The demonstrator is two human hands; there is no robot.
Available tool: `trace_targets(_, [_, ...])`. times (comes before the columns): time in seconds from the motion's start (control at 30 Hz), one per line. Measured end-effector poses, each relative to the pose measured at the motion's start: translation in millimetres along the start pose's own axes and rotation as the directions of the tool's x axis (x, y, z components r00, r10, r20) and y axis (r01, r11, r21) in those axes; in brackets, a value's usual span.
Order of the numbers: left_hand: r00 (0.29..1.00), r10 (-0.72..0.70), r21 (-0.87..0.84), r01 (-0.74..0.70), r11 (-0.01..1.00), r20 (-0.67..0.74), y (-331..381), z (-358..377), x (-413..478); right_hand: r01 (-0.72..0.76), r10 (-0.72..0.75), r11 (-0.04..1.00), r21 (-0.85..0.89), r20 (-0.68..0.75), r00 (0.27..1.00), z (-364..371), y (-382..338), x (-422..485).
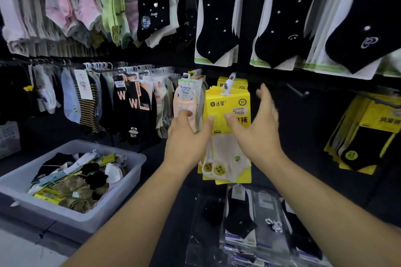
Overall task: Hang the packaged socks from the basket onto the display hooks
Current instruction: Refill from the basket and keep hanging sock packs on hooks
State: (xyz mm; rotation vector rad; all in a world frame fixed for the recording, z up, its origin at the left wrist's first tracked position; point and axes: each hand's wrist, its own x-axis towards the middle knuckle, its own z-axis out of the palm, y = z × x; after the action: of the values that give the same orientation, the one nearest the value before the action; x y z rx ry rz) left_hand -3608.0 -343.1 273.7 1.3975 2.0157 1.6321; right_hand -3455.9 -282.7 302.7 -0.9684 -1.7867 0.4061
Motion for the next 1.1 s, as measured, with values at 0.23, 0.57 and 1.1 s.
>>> trace_targets(0.23, [0.967,-0.002,-0.589,0.156,0.793,0.254,4.8,33.7,17.7,-0.219,0.149,0.891,0.399,0.199,0.969,39.2,19.5,-18.0])
trace_targets(0.57, [0.981,0.051,-0.583,0.069,0.809,0.187,14.3,29.2,37.2,-0.179,0.11,0.858,0.481,0.169,0.979,38.0,21.0,7.3])
trace_targets(1.1, [0.989,-0.028,-0.417,0.086,0.905,0.145,21.2,71.6,100.0,-0.165,0.14,0.95,0.267,0.112,0.984,64.6,57.1,75.2])
